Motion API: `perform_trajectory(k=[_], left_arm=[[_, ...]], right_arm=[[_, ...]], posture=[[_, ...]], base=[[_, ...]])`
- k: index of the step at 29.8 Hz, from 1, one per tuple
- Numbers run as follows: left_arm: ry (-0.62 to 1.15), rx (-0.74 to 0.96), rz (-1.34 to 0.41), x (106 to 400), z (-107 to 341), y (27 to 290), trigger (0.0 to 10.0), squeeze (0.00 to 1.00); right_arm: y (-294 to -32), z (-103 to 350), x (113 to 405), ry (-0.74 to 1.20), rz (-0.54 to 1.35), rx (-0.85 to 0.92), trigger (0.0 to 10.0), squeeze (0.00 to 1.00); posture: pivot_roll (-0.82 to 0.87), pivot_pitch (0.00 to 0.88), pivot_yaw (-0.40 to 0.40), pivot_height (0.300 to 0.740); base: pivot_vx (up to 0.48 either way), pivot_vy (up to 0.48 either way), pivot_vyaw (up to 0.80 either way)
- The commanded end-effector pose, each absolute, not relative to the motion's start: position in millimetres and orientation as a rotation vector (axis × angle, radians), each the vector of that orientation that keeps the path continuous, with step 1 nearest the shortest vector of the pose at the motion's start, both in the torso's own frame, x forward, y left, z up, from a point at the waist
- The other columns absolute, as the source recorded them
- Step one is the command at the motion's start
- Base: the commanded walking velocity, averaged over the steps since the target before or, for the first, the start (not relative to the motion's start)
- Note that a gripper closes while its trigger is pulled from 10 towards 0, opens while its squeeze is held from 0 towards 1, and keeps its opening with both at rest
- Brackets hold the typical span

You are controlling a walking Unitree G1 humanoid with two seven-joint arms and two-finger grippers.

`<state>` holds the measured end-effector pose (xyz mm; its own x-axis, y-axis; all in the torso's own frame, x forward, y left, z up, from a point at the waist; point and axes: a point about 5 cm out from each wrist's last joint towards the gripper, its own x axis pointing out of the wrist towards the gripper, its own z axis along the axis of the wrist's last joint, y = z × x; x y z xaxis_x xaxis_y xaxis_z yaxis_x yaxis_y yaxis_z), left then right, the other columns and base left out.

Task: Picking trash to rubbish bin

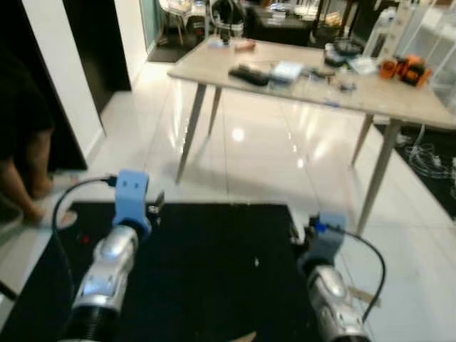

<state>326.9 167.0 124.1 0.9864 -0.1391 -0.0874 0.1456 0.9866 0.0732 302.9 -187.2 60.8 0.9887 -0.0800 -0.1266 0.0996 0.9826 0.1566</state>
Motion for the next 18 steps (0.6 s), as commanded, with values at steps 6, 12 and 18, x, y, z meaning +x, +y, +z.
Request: perform_trajectory(k=[6,12,18], left_arm=[[0.110,0.102,-0.133,323.5,117.4,171.5,10.0,0.00],[0.111,0.106,-0.132,321.0,116.7,172.7,10.0,0.00],[0.109,0.107,-0.131,320.6,117.0,173.2,10.0,0.00]], right_arm=[[-184.1,59.1,301.6,0.129,-0.091,0.181,10.0,0.00],[-183.2,56.0,299.6,0.139,-0.090,0.187,10.0,0.00],[-183.2,57.2,300.7,0.135,-0.092,0.190,10.0,0.00]], posture=[[-0.03,0.049,-0.024,0.740],[-0.03,0.045,-0.026,0.740],[-0.02,0.041,-0.027,0.740]], base=[[0.377,0.000,0.00],[0.374,0.000,0.00],[0.374,0.000,-0.54]])
